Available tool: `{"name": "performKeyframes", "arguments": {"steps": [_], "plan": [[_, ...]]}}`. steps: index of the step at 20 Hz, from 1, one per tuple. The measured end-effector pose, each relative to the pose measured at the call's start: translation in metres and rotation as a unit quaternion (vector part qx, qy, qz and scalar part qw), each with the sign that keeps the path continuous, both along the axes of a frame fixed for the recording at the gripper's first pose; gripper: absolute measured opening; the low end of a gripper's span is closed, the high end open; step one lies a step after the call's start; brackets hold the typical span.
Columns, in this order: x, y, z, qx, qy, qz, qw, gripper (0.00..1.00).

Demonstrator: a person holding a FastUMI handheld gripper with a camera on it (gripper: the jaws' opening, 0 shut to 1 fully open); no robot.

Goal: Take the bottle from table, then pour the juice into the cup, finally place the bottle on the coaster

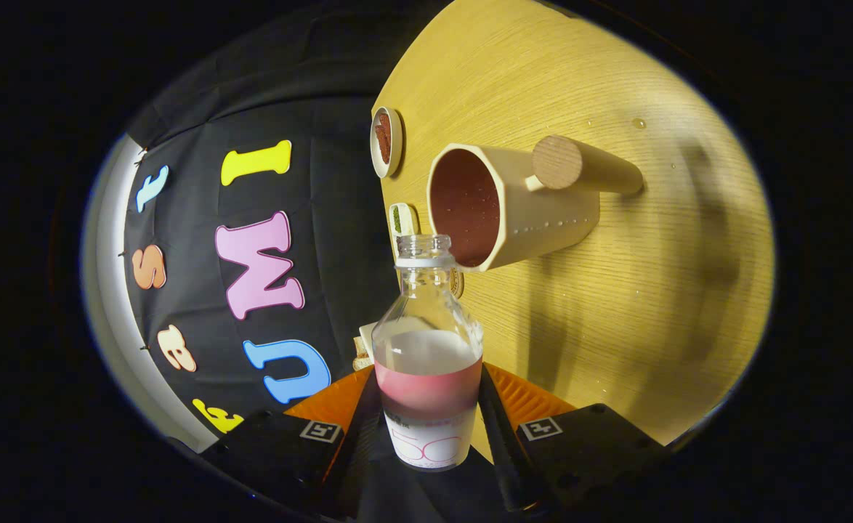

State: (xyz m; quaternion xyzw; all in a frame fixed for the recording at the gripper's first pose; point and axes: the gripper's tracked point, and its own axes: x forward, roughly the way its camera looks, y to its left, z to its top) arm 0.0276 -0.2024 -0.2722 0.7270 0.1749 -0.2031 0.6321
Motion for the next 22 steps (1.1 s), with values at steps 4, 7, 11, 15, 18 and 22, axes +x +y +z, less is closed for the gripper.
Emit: {"name": "performKeyframes", "arguments": {"steps": [4, 7, 11, 15, 18, 22], "plan": [[0.003, 0.000, 0.003, 0.030, -0.004, -0.019, 0.999, 0.74], [0.003, 0.001, 0.006, 0.047, -0.007, -0.031, 0.998, 0.74], [0.010, -0.003, 0.011, 0.068, -0.018, -0.049, 0.996, 0.74], [0.012, -0.004, 0.019, 0.086, -0.030, -0.066, 0.994, 0.74], [0.018, -0.004, 0.022, 0.096, -0.039, -0.079, 0.991, 0.74], [0.025, -0.002, 0.029, 0.103, -0.048, -0.086, 0.990, 0.74]]}}
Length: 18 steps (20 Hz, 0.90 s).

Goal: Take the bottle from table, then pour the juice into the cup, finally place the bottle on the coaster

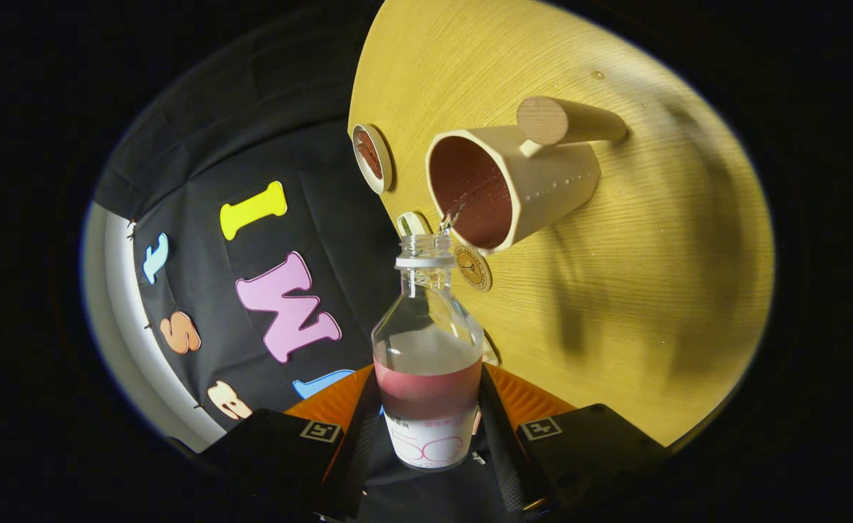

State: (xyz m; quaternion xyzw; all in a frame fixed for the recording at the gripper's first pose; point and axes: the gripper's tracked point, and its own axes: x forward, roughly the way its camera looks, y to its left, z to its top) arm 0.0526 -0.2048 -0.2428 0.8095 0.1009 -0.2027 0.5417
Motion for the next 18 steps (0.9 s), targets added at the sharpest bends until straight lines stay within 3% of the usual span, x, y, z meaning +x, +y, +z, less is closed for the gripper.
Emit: {"name": "performKeyframes", "arguments": {"steps": [18], "plan": [[0.015, -0.008, 0.025, 0.043, -0.035, -0.060, 0.997, 0.74]]}}
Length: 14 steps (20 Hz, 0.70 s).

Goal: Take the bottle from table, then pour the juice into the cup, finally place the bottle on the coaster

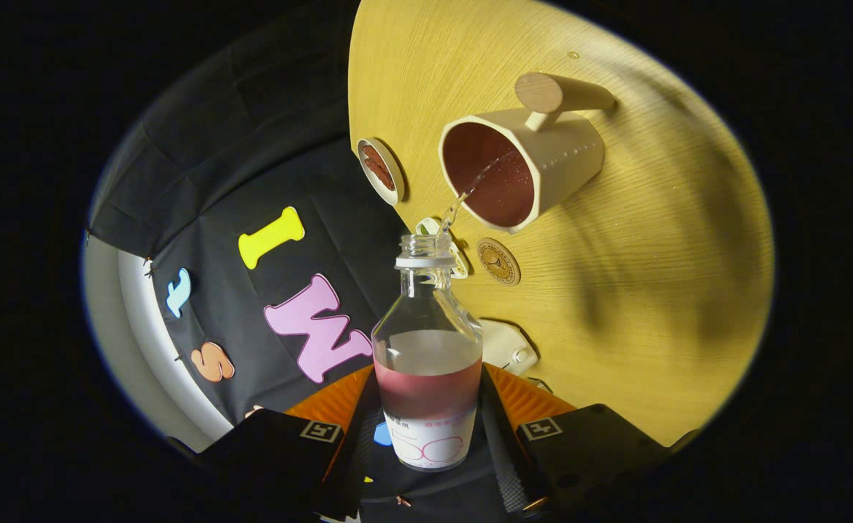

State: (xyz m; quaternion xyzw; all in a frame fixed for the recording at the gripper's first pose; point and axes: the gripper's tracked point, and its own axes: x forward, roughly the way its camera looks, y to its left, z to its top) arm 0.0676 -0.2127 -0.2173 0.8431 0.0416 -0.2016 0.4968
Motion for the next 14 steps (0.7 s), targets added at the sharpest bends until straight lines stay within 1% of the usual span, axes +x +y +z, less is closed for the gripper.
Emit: {"name": "performKeyframes", "arguments": {"steps": [8, 14], "plan": [[0.000, -0.013, 0.008, 0.023, -0.011, -0.047, 0.999, 0.74], [-0.002, -0.028, 0.015, 0.059, -0.025, -0.108, 0.992, 0.74]]}}
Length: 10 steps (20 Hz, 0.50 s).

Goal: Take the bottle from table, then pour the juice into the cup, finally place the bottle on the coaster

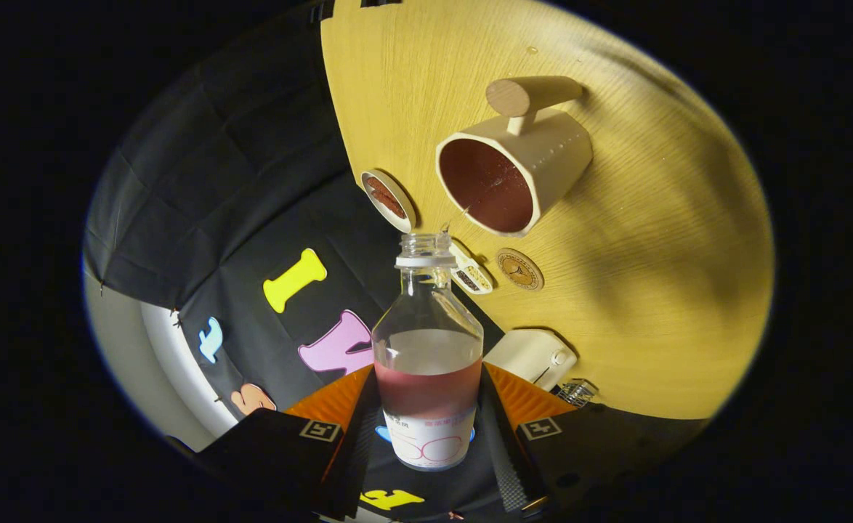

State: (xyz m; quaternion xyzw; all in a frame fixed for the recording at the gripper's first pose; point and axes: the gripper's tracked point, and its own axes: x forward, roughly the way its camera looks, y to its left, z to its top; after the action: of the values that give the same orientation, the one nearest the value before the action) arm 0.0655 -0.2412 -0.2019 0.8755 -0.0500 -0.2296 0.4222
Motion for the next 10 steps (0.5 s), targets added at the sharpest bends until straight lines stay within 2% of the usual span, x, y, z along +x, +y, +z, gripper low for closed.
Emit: {"name": "performKeyframes", "arguments": {"steps": [5, 10], "plan": [[-0.005, -0.011, -0.005, 0.044, 0.021, -0.036, 0.998, 0.74], [0.003, -0.017, -0.006, 0.094, -0.002, -0.024, 0.995, 0.74]]}}
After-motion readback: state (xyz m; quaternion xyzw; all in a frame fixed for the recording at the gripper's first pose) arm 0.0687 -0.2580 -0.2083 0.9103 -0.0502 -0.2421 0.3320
